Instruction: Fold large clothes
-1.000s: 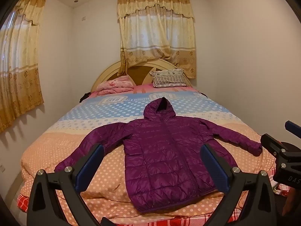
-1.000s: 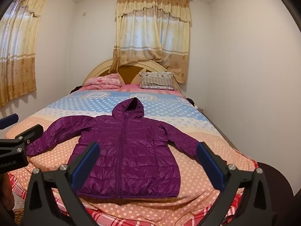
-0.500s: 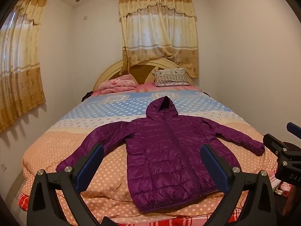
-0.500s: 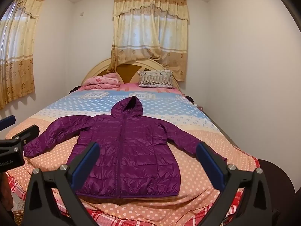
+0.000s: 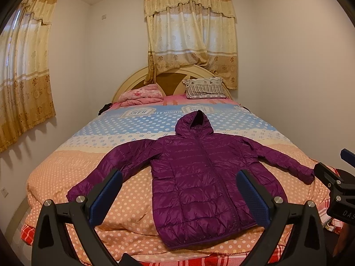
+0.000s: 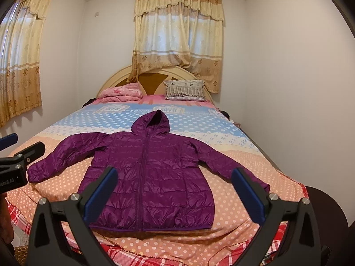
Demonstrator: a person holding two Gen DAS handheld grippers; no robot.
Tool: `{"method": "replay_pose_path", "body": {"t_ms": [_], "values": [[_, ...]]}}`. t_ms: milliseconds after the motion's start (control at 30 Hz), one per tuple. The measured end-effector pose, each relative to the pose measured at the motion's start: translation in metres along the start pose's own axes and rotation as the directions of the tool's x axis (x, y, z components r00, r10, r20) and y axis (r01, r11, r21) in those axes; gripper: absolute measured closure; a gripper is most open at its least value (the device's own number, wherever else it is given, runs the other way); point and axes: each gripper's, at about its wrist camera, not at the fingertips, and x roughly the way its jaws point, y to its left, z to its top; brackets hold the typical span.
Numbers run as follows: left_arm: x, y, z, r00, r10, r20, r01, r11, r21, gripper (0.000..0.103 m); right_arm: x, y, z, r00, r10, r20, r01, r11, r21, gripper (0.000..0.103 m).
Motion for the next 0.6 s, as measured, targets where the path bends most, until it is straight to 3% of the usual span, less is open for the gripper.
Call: {"method": "replay_pose_path", "body": {"t_ms": [600], "values": [[0.0059, 0.0062, -0.0023, 1.0, 0.004, -0.016, -0.004, 1.0, -0.005, 0.001, 0.0024, 0.0044, -0.0024, 1.0, 0.005, -0.006, -0.005, 1.0, 0.0, 0.0]]}}
